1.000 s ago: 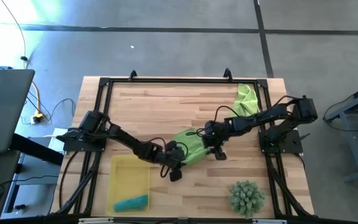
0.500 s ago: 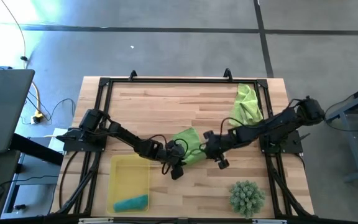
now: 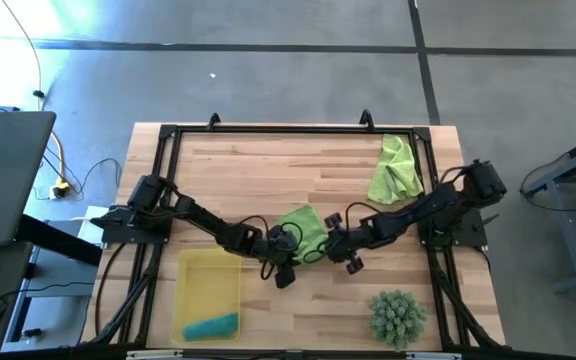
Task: Roll microfiber towels into tight, uniform cylinder then place into a basket
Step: Roll the green microfiber towel
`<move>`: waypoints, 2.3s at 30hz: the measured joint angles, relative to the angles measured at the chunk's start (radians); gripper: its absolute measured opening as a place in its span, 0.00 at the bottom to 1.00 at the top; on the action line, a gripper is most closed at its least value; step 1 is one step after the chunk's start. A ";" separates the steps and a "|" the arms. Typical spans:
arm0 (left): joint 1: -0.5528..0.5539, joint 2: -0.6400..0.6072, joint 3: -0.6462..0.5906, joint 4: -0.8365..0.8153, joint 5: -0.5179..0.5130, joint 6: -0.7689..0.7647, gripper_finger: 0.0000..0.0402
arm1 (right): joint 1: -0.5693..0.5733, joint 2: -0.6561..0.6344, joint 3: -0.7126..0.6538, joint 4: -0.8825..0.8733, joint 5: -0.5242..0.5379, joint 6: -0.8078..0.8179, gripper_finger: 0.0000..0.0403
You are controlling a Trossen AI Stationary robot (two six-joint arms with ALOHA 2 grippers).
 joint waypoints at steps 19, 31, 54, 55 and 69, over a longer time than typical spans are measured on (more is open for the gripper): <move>0.000 -0.107 -0.005 -0.145 0.031 0.120 0.28 | -0.063 0.055 0.005 0.031 -0.106 0.148 0.12; -0.034 -0.233 0.000 -0.320 -0.039 0.275 0.30 | -0.157 0.055 0.003 0.021 -0.411 0.298 0.02; -0.079 -0.104 0.051 -0.125 -0.406 0.331 0.31 | -0.353 0.058 0.000 0.036 -0.691 0.636 0.02; -0.074 -0.095 0.055 -0.119 -0.406 0.337 0.31 | -0.354 0.058 0.000 0.037 -0.691 0.637 0.02; -0.013 -0.016 0.058 -0.153 -0.273 0.282 0.29 | -0.358 0.058 0.000 0.046 -0.688 0.588 0.03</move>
